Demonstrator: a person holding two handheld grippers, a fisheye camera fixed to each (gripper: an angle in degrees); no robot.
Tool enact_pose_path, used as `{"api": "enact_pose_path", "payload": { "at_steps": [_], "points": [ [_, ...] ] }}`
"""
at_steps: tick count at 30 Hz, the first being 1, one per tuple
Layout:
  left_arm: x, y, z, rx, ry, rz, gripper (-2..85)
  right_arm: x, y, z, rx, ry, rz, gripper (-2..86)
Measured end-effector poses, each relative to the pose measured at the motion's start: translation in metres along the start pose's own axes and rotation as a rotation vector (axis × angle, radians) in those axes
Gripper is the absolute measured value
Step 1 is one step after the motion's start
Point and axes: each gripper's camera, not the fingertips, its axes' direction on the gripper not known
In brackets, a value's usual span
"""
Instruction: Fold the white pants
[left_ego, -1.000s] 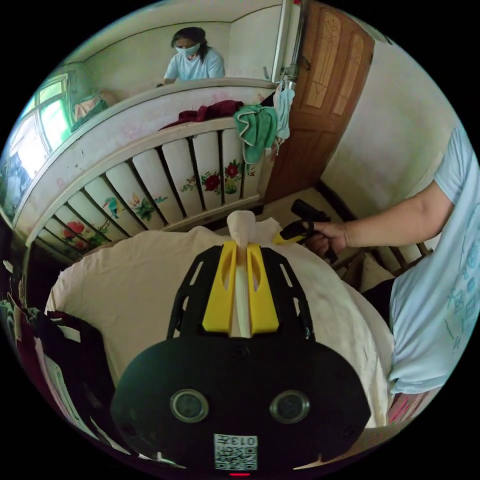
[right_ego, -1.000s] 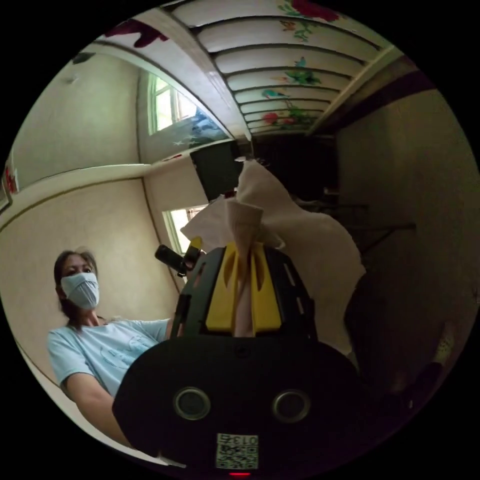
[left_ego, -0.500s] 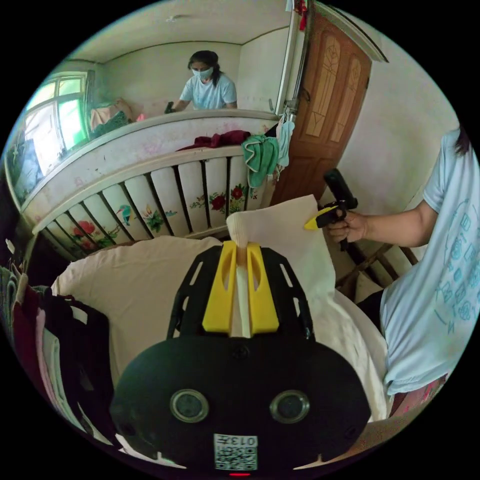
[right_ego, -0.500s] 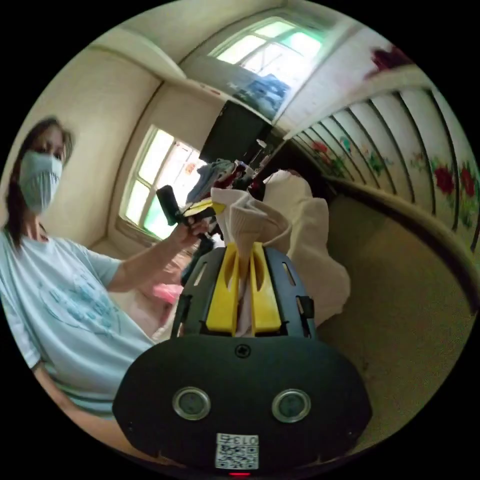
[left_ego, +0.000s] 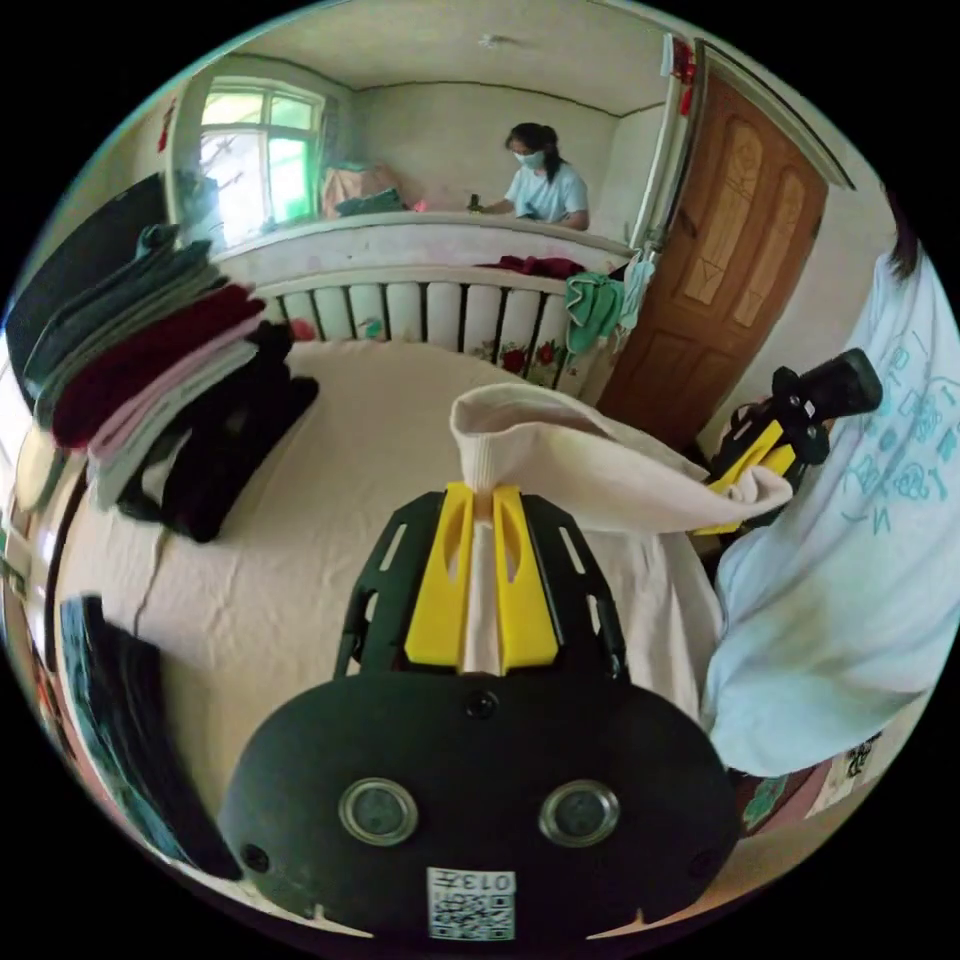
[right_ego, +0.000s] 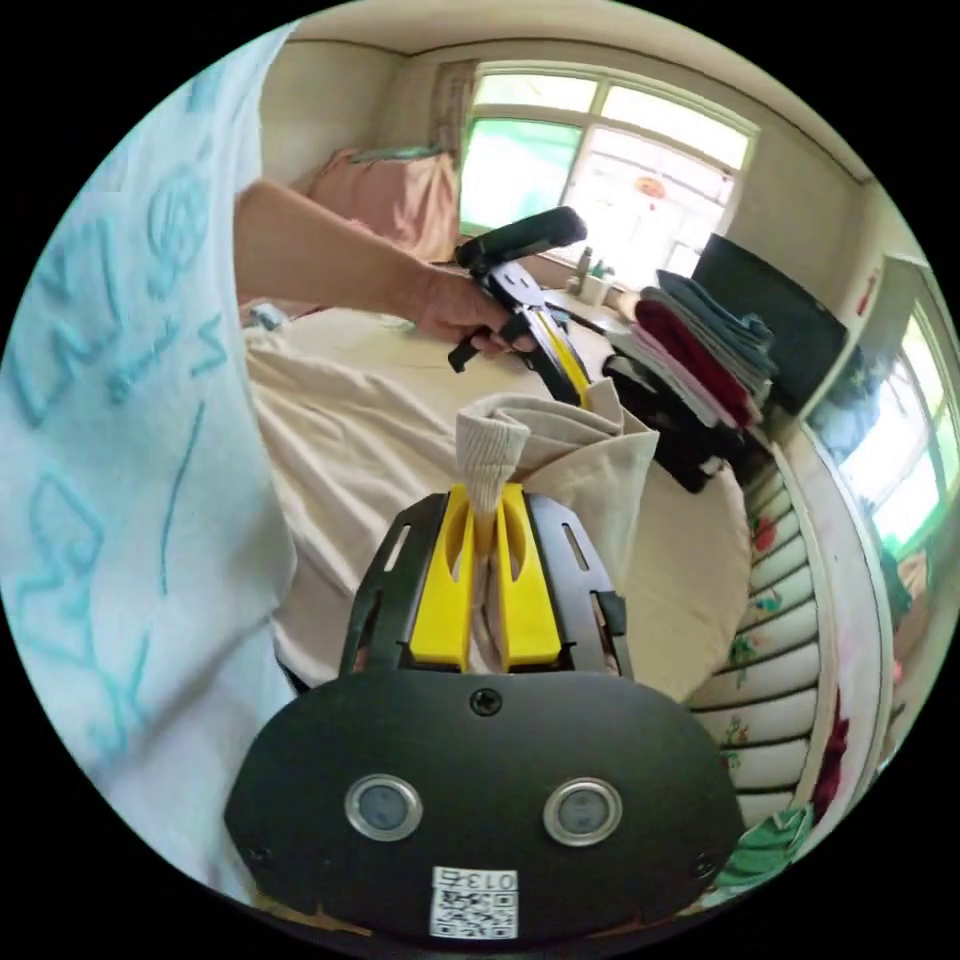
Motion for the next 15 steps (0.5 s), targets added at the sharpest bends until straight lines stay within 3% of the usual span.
{"api": "enact_pose_path", "payload": {
  "at_steps": [3,8,13,15],
  "points": [
    [0.005,0.070,-0.013,-0.040,-0.044,-0.160,2.1,-0.055,-0.043,0.050,-0.045,-0.085,-0.102,4.5],
    [0.005,0.166,-0.006,-0.254,-0.100,-0.394,2.3,-0.136,-0.090,0.129,-0.217,-0.184,-0.295,8.2],
    [0.012,0.211,-0.055,-0.181,-0.142,-0.566,5.4,-0.153,-0.136,0.121,-0.219,-0.353,-0.328,10.2],
    [0.025,0.215,-0.070,-0.120,-0.081,-0.578,6.1,-0.132,-0.151,0.094,-0.106,-0.375,-0.240,8.1]
  ]
}}
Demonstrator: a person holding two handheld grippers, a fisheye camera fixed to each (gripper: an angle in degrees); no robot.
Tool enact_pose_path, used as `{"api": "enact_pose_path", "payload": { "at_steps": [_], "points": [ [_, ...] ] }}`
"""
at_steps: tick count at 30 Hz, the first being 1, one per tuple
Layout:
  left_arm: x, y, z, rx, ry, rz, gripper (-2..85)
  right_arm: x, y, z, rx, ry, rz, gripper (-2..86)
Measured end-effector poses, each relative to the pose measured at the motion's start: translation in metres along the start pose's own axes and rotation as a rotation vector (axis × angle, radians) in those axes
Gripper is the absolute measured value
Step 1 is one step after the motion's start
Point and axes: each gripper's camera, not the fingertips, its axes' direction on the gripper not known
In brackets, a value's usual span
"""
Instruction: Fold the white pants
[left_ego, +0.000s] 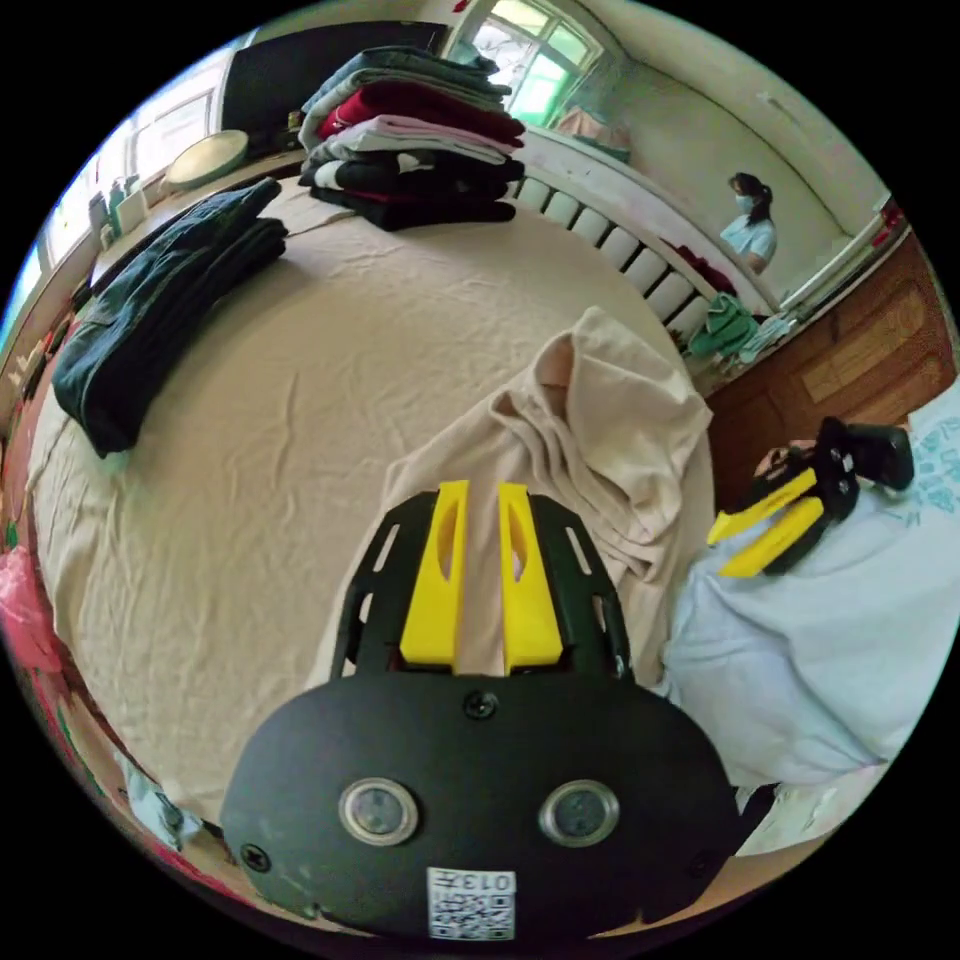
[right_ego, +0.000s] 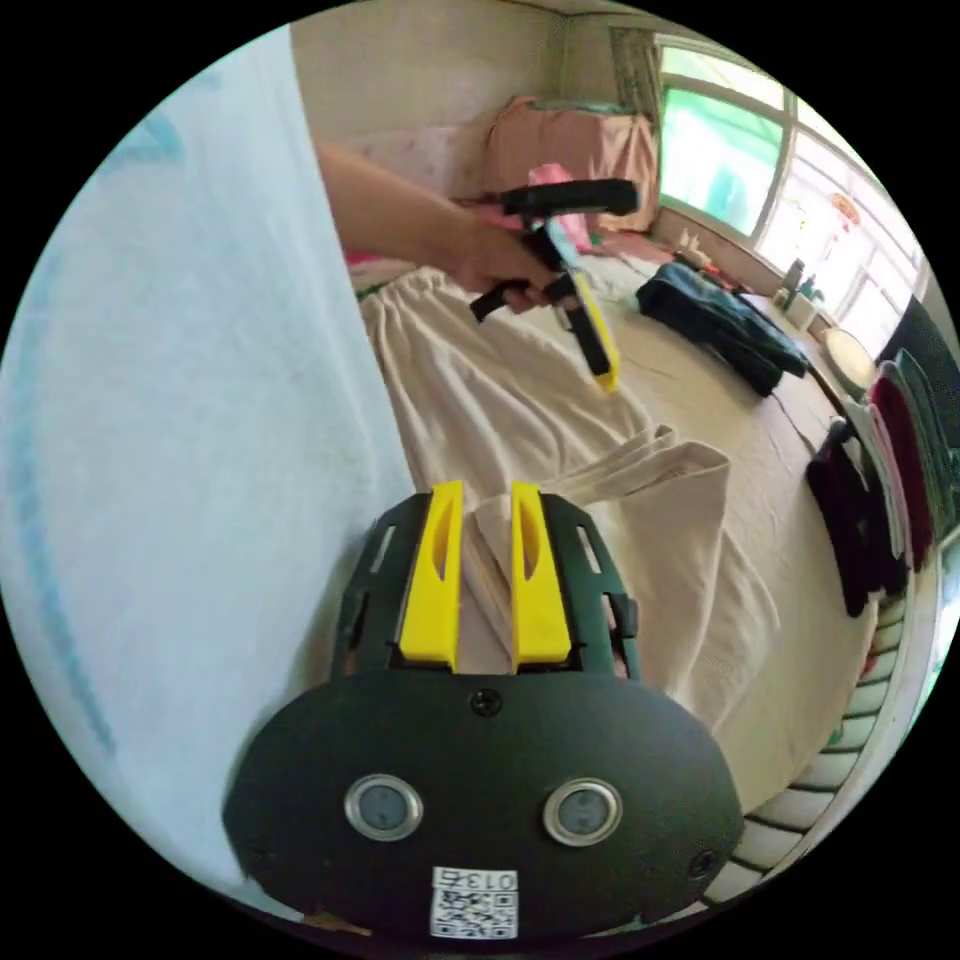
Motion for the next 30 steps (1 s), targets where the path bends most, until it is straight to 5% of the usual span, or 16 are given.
{"api": "enact_pose_path", "payload": {
  "at_steps": [7,12,16,22,30],
  "points": [
    [0.092,0.016,0.036,-0.041,0.188,0.202,8.6,0.088,0.008,0.003,-0.105,0.122,0.393,8.7],
    [0.095,0.021,0.070,-0.096,0.204,0.094,5.4,0.164,-0.025,0.014,-0.039,0.110,0.541,9.1],
    [0.113,0.054,0.030,0.053,0.105,0.267,2.9,0.204,-0.054,0.032,-0.041,-0.009,0.552,8.7],
    [0.106,0.097,0.027,-0.042,0.102,0.191,1.2,0.239,-0.084,0.047,-0.020,-0.039,0.525,7.8],
    [0.103,0.064,0.031,0.079,0.122,0.055,8.0,0.249,-0.122,0.082,-0.176,-0.099,0.296,7.7]
  ]
}}
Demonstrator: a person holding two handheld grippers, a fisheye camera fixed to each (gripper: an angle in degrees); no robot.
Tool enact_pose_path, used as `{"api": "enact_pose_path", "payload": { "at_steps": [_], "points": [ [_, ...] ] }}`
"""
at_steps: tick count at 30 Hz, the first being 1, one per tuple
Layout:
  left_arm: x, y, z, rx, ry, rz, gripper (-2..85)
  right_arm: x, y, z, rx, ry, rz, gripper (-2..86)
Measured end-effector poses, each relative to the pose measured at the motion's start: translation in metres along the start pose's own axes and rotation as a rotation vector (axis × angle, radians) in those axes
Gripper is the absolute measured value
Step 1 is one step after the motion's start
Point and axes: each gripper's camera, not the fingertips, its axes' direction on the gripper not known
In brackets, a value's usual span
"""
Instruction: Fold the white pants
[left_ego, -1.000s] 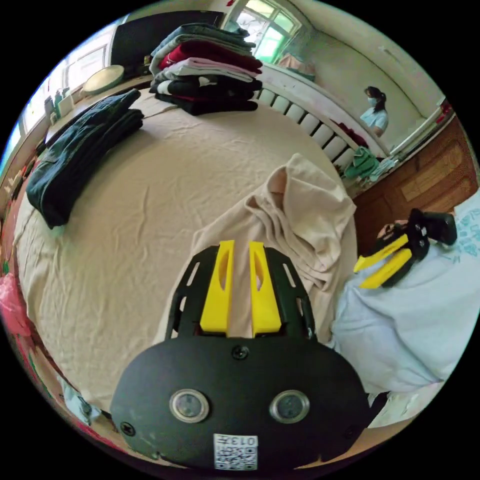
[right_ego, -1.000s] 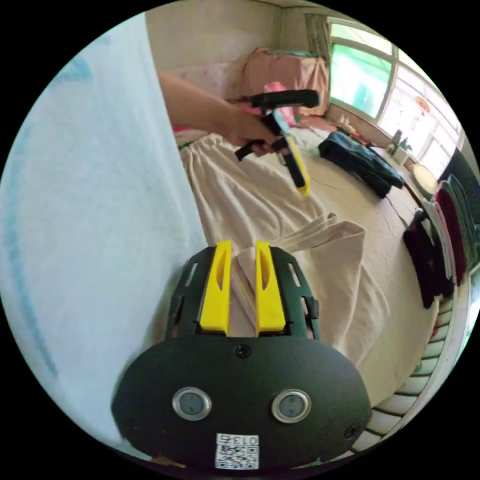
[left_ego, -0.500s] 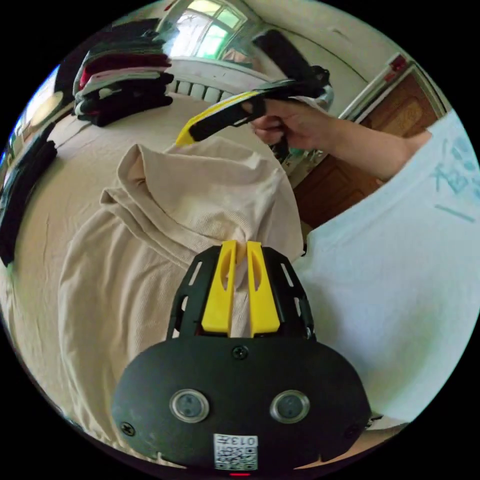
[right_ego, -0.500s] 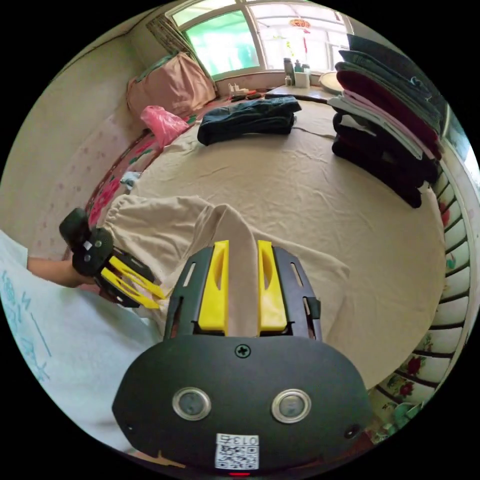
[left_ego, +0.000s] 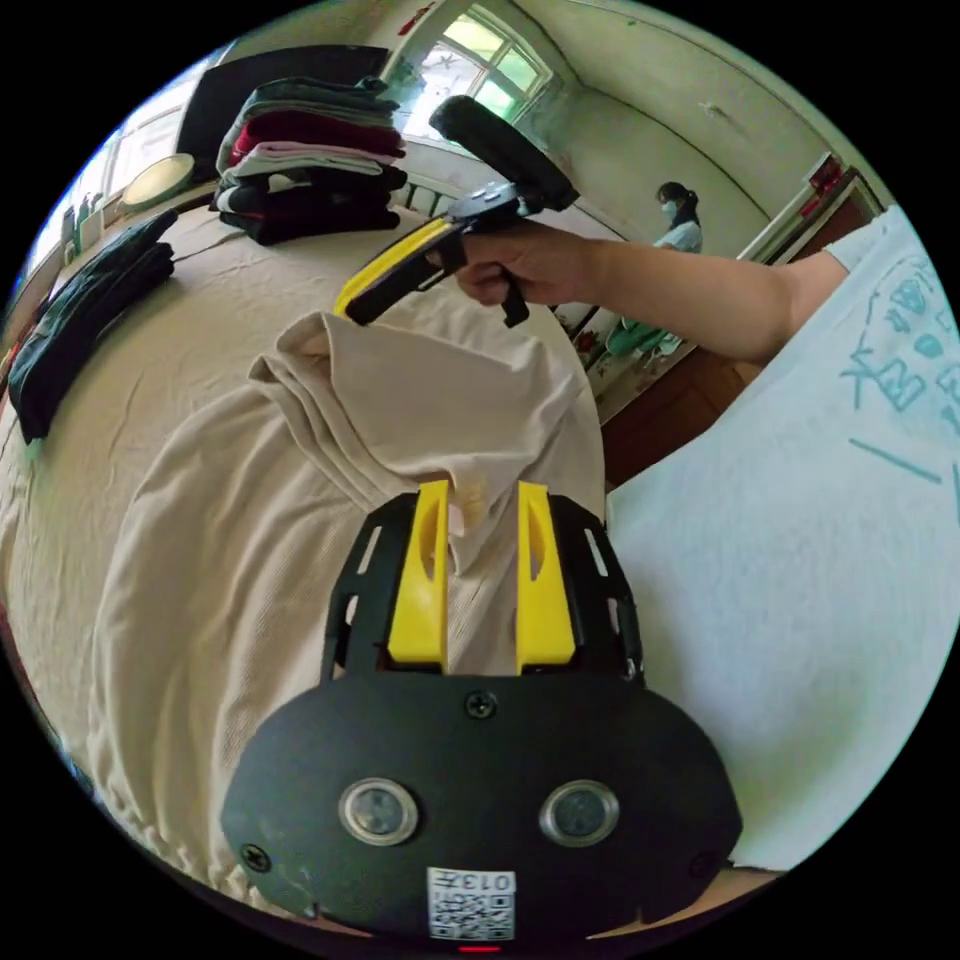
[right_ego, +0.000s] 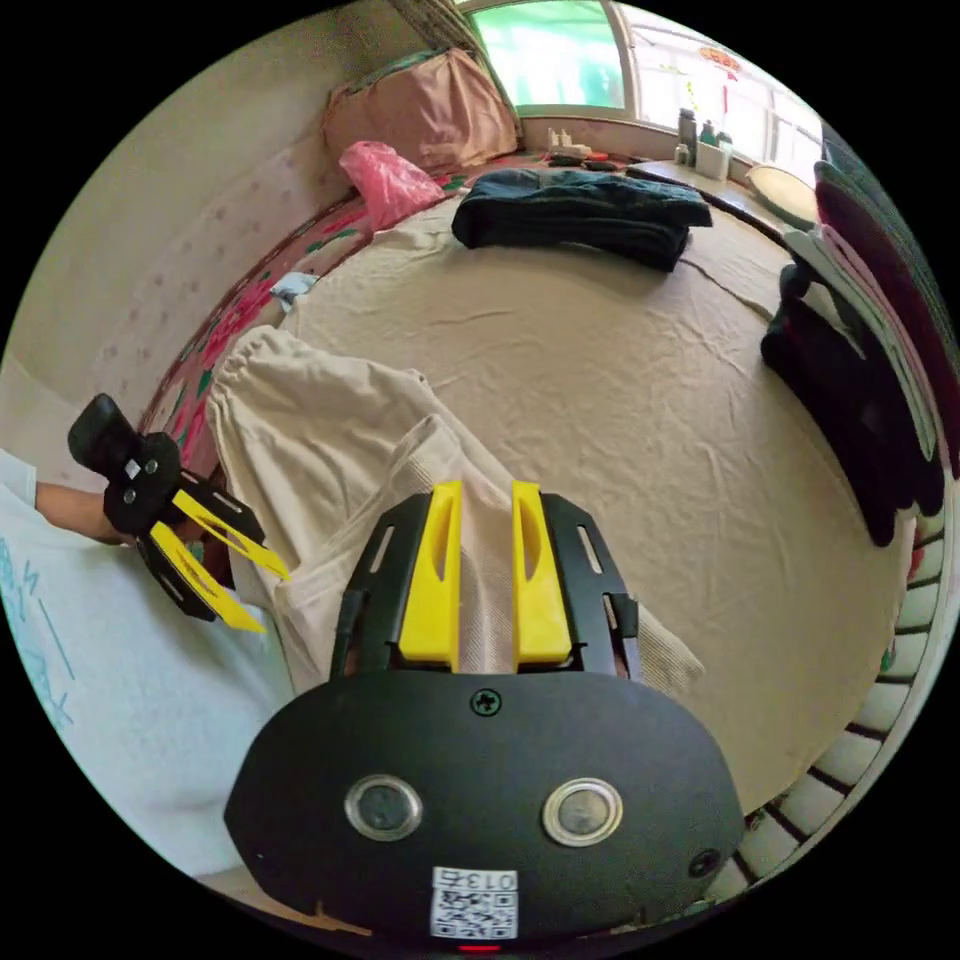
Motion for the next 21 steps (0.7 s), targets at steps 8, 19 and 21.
{"api": "enact_pose_path", "payload": {
  "at_steps": [8,19,21],
  "points": [
    [0.019,0.018,0.022,-0.106,-0.110,0.088,2.8,-0.004,-0.026,0.023,-0.090,0.088,-0.133,3.1],
    [0.016,0.044,-0.011,0.000,-0.058,-0.047,2.1,0.054,-0.017,-0.034,0.072,-0.128,0.014,5.6],
    [0.016,0.044,-0.024,0.024,-0.081,-0.055,1.7,0.058,-0.012,-0.047,0.135,-0.144,0.029,5.7]
  ]
}}
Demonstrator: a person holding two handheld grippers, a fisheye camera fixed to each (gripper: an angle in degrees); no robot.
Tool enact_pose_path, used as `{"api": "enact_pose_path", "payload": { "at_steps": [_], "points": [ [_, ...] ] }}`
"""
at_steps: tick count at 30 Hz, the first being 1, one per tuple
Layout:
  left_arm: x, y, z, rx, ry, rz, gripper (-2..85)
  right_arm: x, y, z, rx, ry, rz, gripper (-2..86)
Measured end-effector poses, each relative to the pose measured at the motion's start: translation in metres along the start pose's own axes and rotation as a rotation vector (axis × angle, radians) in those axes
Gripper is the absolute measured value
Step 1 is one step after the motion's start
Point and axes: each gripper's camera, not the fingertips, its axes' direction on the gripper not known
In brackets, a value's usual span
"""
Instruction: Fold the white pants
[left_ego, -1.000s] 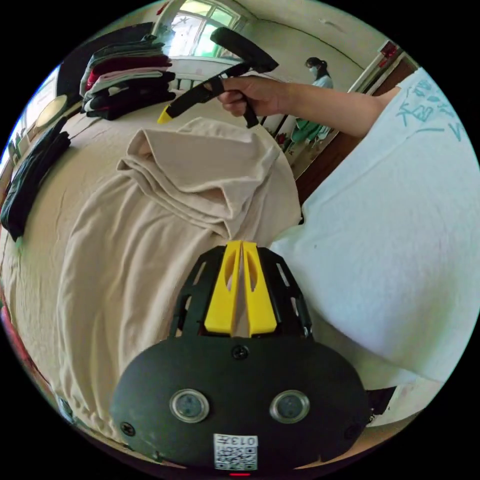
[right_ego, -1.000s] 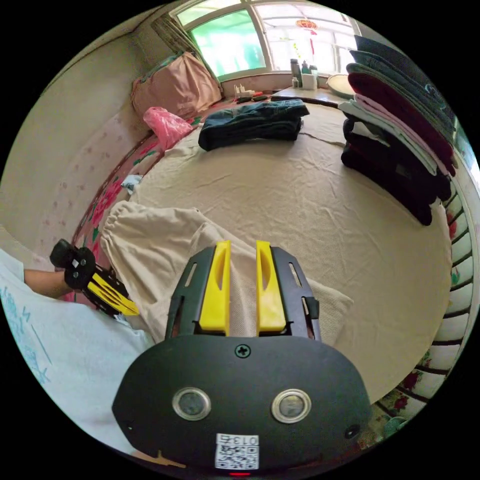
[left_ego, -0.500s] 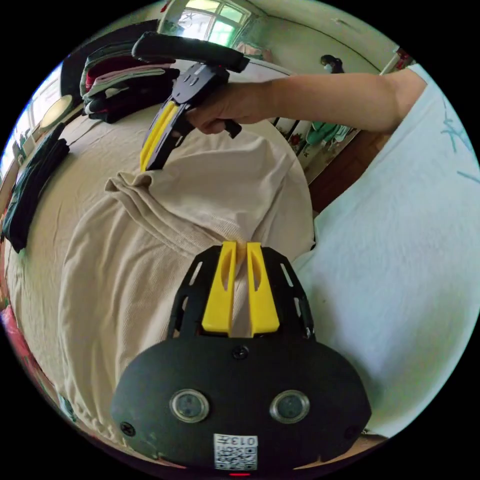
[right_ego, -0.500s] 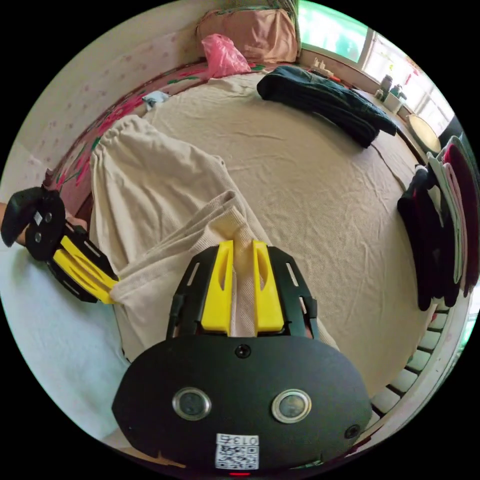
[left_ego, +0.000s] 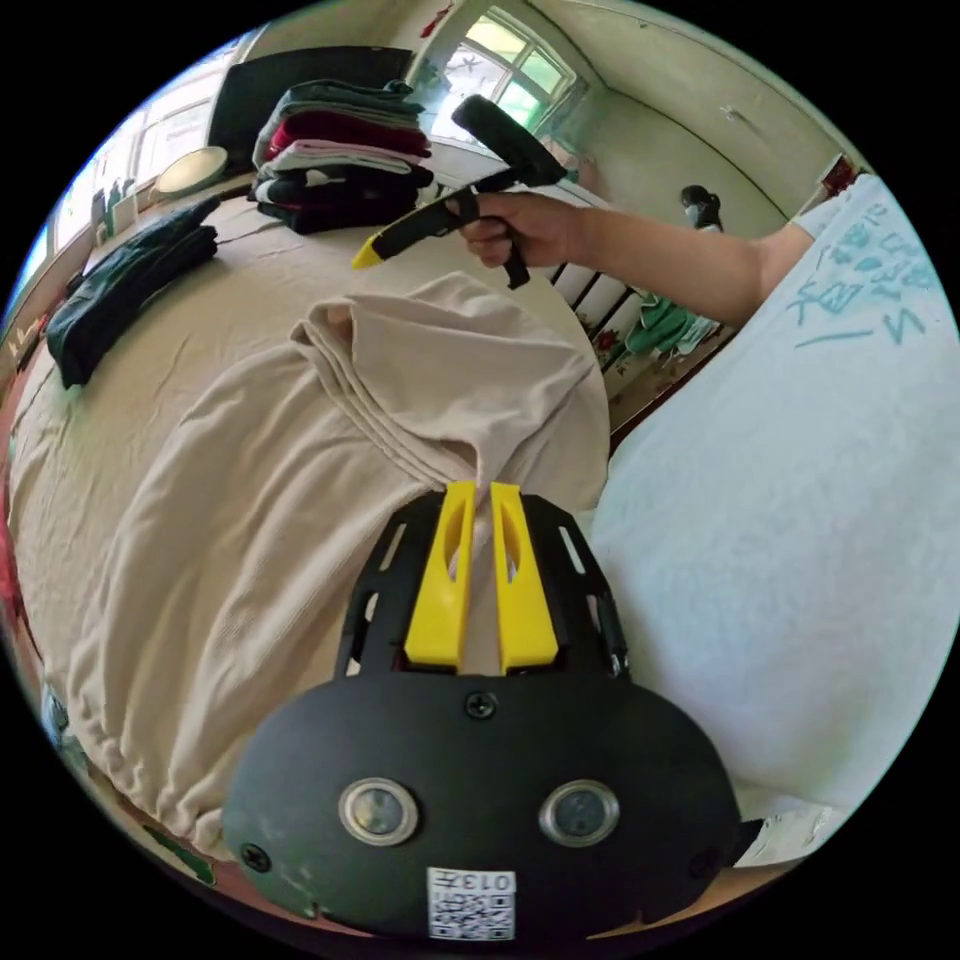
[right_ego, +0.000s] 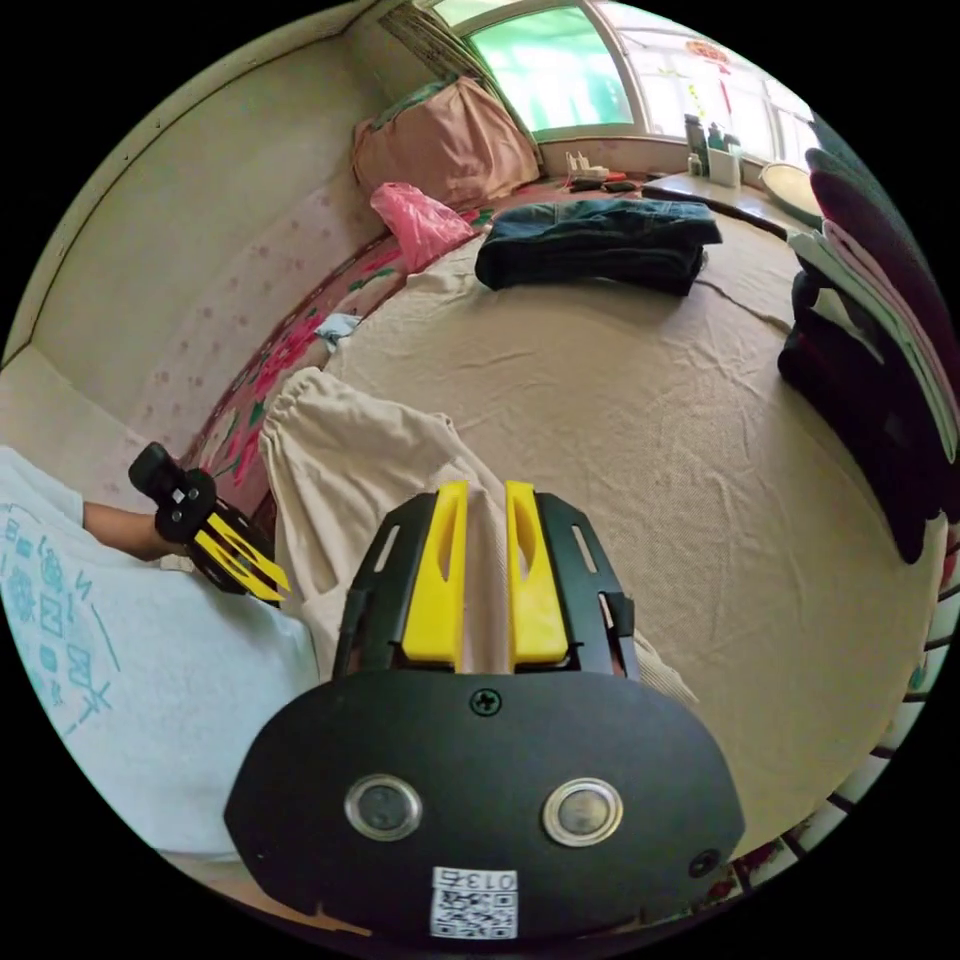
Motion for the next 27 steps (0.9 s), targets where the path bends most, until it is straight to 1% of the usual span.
{"api": "enact_pose_path", "payload": {
  "at_steps": [2,4,6,7,8,9,10,12,14,16,17,19,20,21,22,23,26,27],
  "points": [
    [0.005,-0.013,-0.010,0.035,-0.049,0.048,1.3,-0.001,0.001,-0.013,0.066,0.017,0.014,4.2],
    [0.011,-0.030,-0.004,0.032,-0.062,0.104,1.0,-0.006,0.001,-0.016,0.062,0.048,0.007,2.5],
    [0.018,-0.048,0.012,0.005,-0.067,0.164,0.6,-0.018,-0.004,0.006,-0.088,0.059,-0.056,1.3],
    [0.024,-0.058,0.025,-0.039,-0.069,0.216,0.3,-0.021,-0.005,0.013,-0.129,0.065,-0.071,1.1],
    [0.028,-0.064,0.042,-0.121,-0.082,0.252,0.1,-0.025,-0.009,0.027,-0.185,0.071,-0.095,0.8],
    [0.028,-0.065,0.052,-0.187,-0.088,0.258,0.0,-0.029,-0.013,0.040,-0.216,0.081,-0.108,0.6],
    [0.029,-0.062,0.072,-0.336,-0.065,0.267,-0.1,-0.031,-0.015,0.047,-0.232,0.088,-0.116,0.5],
    [0.029,-0.050,0.069,-0.265,-0.047,0.253,-0.3,-0.041,-0.022,0.073,-0.328,0.077,-0.174,0.2],
    [0.021,-0.040,0.059,-0.221,0.013,0.173,-0.3,-0.047,-0.022,0.067,-0.317,0.103,-0.207,0.1],
    [0.016,-0.038,0.050,-0.188,0.071,0.133,-0.4,-0.045,-0.017,0.041,-0.229,0.081,-0.184,0.1],
    [0.017,-0.039,0.041,-0.149,0.064,0.139,-0.4,-0.040,-0.010,0.015,-0.158,0.075,-0.155,0.0],
    [0.022,-0.043,0.025,-0.069,-0.003,0.178,-0.4,-0.032,0.008,-0.030,-0.039,0.118,-0.113,0.0],
    [0.025,-0.051,0.017,-0.021,-0.045,0.195,-0.4,-0.025,0.024,-0.058,0.033,0.165,-0.078,0.0],
    [0.026,-0.056,0.014,-0.003,-0.058,0.203,-0.4,-0.017,0.040,-0.078,0.066,0.222,-0.034,0.0],
    [0.028,-0.070,0.015,0.012,-0.075,0.228,-0.3,-0.012,0.048,-0.083,0.064,0.248,-0.010,0.0],
    [0.029,-0.085,0.022,-0.006,-0.114,0.252,-0.3,-0.003,0.061,-0.085,0.023,0.266,0.022,0.0],
    [0.024,-0.116,0.048,-0.082,-0.252,0.265,-0.3,0.008,0.081,-0.061,-0.134,0.202,0.042,0.0],
    [0.022,-0.119,0.055,-0.109,-0.249,0.266,-0.3,0.007,0.085,-0.047,-0.168,0.210,0.021,0.0]
  ]
}}
